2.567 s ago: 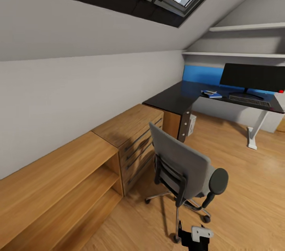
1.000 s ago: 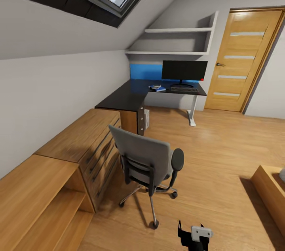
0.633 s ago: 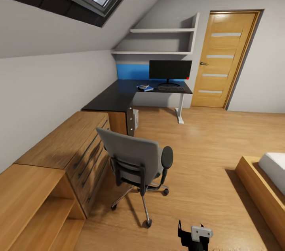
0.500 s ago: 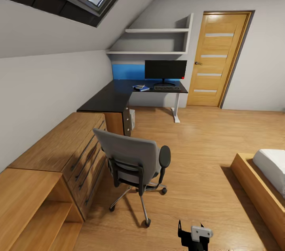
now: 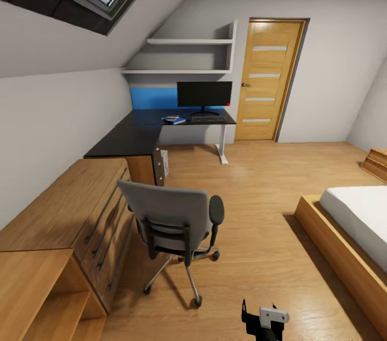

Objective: In the bedroom, organize the workspace by keeping the computer under the desk, ensuring the monitor is on the desk, placing the keyboard on the desk next to the monitor, placing the mouse on the desk next to the keyboard, moving the folder from the swivel chair onto the desk next to the mouse, stacking the notebook on top of the folder with the pen on top of the notebook, and positioning the swivel chair next to the desk.

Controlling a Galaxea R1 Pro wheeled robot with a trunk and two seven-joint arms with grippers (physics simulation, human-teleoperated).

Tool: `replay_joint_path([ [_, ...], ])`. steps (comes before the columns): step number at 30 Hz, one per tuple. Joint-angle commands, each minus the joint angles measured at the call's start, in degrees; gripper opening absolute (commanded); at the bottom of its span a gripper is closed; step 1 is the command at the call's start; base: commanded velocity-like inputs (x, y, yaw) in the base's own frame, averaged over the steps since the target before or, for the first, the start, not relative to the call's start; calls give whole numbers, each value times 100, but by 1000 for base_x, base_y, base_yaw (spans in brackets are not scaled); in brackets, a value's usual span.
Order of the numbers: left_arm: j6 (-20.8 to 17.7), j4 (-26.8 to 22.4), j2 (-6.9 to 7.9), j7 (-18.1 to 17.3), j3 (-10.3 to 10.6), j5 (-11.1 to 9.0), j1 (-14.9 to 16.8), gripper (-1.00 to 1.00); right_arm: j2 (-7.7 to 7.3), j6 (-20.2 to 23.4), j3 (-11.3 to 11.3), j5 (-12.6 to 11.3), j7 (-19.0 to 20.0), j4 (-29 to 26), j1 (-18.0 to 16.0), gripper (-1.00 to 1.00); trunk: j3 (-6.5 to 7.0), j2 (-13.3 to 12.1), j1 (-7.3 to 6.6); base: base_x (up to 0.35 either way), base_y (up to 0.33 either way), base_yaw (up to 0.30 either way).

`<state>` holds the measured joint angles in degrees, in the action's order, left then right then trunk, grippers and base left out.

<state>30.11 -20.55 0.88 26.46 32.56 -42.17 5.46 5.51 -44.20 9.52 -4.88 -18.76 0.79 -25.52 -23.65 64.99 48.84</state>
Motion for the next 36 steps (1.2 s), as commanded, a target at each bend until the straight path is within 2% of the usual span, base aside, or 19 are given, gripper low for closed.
replay_joint_path([
  [1,14,-9,7,44,49,-28,2,100,3,-21,50,-49,-14,8,-6,100,-6,4,0,0,62,-100],
  [6,20,-10,4,44,49,-28,5,100,3,-23,47,-48,-14,10,-6,100,-6,4,0,0,42,-45],
  [23,16,-11,-35,44,55,-28,5,100,7,-37,42,-48,-14,30,-7,100,-6,4,0,0,173,-3],
  [30,59,-70,-47,52,46,-25,6,100,-5,-44,42,-44,-14,36,-7,100,-6,4,0,0,47,0],
  [33,67,-164,-74,59,35,-39,5,100,-12,-45,41,-47,-14,35,-6,100,-6,4,0,0,6,0],
  [36,51,-183,-162,67,16,-70,5,100,-21,-45,41,-42,-14,30,-7,100,-60,124,66,0,1,0],
])
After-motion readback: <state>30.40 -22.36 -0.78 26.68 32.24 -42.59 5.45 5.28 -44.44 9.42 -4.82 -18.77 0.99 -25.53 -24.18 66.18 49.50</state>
